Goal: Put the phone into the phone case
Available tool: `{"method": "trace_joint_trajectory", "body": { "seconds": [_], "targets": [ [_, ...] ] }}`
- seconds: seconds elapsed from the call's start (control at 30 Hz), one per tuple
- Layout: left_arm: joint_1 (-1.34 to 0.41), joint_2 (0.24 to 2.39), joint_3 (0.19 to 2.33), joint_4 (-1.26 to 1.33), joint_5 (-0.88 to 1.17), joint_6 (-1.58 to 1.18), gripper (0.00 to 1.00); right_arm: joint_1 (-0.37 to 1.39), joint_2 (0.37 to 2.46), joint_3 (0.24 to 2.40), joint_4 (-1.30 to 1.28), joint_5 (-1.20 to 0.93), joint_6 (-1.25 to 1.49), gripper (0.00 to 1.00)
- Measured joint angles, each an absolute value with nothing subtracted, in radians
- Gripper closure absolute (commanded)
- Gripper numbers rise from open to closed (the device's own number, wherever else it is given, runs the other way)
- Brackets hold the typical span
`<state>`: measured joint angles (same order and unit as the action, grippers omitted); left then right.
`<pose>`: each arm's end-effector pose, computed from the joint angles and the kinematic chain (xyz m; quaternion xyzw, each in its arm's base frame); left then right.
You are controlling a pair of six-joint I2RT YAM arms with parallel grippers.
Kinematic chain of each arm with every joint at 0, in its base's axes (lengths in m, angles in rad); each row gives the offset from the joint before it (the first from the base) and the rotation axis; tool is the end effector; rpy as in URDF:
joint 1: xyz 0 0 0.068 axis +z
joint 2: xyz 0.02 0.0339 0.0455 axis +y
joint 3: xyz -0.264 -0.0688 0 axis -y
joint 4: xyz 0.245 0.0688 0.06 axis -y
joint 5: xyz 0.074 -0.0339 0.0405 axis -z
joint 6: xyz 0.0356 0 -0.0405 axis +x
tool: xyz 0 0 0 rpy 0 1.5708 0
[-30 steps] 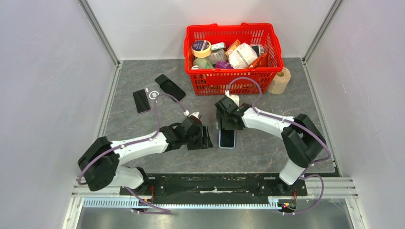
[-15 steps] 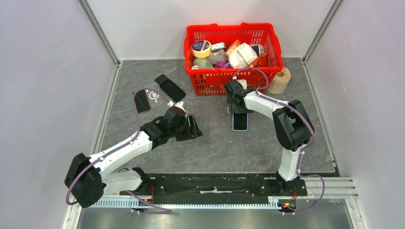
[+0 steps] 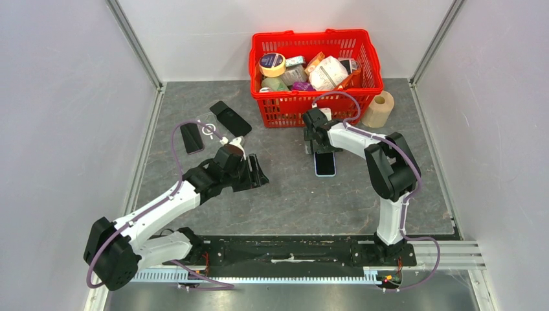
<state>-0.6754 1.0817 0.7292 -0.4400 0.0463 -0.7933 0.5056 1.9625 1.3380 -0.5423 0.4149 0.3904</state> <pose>0.1734 -0.1410 0.2403 -0.0457 0.9239 -0.2701 0.2672 0.3539 0.1795 0.1649 -0.0139 0.9595 -0.0968 0.2644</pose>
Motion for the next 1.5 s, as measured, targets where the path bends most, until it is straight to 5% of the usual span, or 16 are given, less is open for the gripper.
{"method": "trace_joint_trajectory", "body": {
  "seconds": [0.33, 0.6, 0.97, 1.5],
  "targets": [
    [-0.659, 1.080, 0.724, -0.441, 0.016, -0.797, 0.27, 0.506, 1.896, 1.315, -0.582, 0.341, 0.409, 0.03],
    [-0.533, 1.163, 0.793, -0.451, -0.109, -0.843, 0.32, 0.502, 1.597, 1.192, -0.576, 0.224, 0.513, 0.03],
    [-0.380, 1.542, 1.068, -0.418, -0.294, -0.859, 0.45, 0.523, 1.311, 0.936, -0.551, 0.094, 0.611, 0.07],
    [-0.227, 2.033, 1.482, -0.405, -0.330, -0.835, 0.58, 0.529, 1.091, 0.876, -0.572, 0.023, 0.629, 0.07]
  ]
}}
